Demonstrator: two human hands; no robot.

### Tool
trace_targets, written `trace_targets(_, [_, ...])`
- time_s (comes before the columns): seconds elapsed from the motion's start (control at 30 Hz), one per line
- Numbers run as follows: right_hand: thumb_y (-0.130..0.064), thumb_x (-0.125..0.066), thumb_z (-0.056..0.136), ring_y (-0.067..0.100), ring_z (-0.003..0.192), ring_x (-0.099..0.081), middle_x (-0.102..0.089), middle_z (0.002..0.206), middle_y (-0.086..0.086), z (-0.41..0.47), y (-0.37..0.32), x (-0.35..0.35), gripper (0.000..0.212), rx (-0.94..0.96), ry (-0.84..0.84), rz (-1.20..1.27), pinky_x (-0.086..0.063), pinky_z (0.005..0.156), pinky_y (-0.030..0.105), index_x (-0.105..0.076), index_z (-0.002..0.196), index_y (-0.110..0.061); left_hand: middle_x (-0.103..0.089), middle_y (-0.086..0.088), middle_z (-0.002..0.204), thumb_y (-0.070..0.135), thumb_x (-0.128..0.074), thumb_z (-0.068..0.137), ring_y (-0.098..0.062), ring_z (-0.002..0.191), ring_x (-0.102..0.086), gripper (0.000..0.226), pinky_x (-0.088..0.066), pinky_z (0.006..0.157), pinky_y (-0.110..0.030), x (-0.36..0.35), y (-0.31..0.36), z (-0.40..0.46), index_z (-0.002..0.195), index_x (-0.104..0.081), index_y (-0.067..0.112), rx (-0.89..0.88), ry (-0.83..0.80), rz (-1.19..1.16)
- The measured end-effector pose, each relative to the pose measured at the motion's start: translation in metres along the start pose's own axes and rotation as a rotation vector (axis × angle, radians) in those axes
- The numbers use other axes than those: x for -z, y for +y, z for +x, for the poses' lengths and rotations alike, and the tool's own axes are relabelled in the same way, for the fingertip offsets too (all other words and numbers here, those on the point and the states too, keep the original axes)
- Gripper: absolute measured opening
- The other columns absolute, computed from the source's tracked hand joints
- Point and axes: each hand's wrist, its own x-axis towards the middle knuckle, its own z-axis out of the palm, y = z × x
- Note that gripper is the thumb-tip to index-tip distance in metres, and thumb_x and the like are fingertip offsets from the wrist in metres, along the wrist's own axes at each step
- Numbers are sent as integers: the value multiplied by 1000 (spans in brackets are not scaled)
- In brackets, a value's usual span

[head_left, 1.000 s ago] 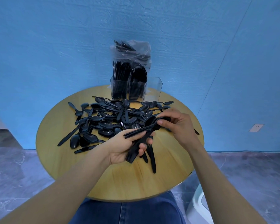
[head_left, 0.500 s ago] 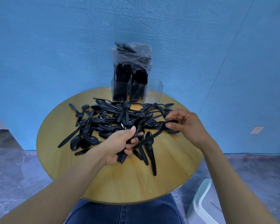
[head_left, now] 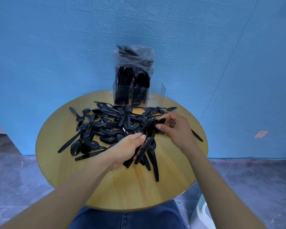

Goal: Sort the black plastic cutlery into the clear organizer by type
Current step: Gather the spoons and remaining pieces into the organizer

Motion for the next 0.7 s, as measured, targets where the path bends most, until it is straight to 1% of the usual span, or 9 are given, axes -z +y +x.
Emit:
trace_targets(0.07, [-4, -73, 78, 20, 66, -55, -53, 72, -6, -2, 0, -6, 27, -3, 19, 14, -50, 62, 35, -57, 86, -24, -56, 5, 75, 28, -32, 103, -5, 60, -47, 33, -39, 55, -15, 0, -1, 2, 114, -58, 10, -9, 5, 30])
trace_targets(0.13, [-5, -72, 80, 15, 64, -50, -49, 69, -9, -4, 0, -11, 26, 7, 23, 7, -45, 58, 30, -58, 89, -24, -60, 6, 76, 27, -31, 104, -6, 60, -46, 33, -38, 55, -17, -1, -2, 4, 113, -56, 8, -38, -13, 40])
trace_targets(0.27, [-9, -69, 83, 12, 67, -53, -58, 78, -3, -4, 1, -16, 20, -21, 35, -18, -41, 60, 26, -63, 90, -26, -56, 7, 65, 24, -29, 104, -7, 58, -45, 27, -38, 56, -19, -2, -1, 8, 104, -54, 12, -50, -22, 17])
trace_targets(0.37, [-4, -63, 87, 4, 55, -53, -58, 77, 4, -3, -1, -16, 20, -46, 3, 41, -40, 52, 21, -64, 97, -21, -51, 3, 62, 23, -30, 104, -9, 57, -49, 31, -46, 61, -21, -1, 1, 11, 114, -54, 5, -19, -57, -103])
trace_targets(0.43, [-2, -61, 88, 3, 51, -51, -57, 76, 4, 1, -3, -15, 23, -30, 19, 21, -41, 51, 23, -64, 101, -21, -50, 1, 62, 31, -31, 104, -13, 57, -52, 36, -51, 64, -26, -1, 6, 16, 111, -55, 6, 15, -74, -179])
trace_targets(0.5, [-4, -60, 89, 4, 53, -51, -56, 73, -3, 7, -5, -14, 26, -1, 34, -23, -43, 55, 24, -64, 106, -23, -47, 2, 62, 36, -32, 102, -12, 52, -47, 34, -49, 54, -25, 0, 12, 20, 101, -53, 10, 21, -70, -199])
trace_targets(0.6, [-9, -57, 93, 1, 54, -50, -55, 66, -16, 15, -9, -6, 29, 15, -41, 23, -43, 56, 21, -61, 116, -26, -42, 4, 63, 32, -33, 103, -6, 46, -37, 29, -35, 43, -18, 2, 19, 29, 109, -52, 10, -44, -35, -127])
trace_targets(0.67, [-19, -56, 94, 0, 55, -50, -55, 68, -15, 19, -11, -2, 26, 13, -97, 65, -43, 56, 18, -59, 118, -29, -41, 5, 63, 30, -33, 103, -5, 45, -34, 30, -31, 41, -17, 6, 21, 36, 113, -53, 10, -65, -30, -111])
trace_targets(0.7, [-25, -55, 94, -2, 57, -51, -55, 71, -15, 23, -12, -1, 23, 14, -100, 68, -41, 57, 14, -59, 117, -28, -41, 5, 63, 29, -32, 103, -5, 45, -34, 29, -31, 41, -17, 7, 22, 39, 111, -53, 11, -71, -36, -94])
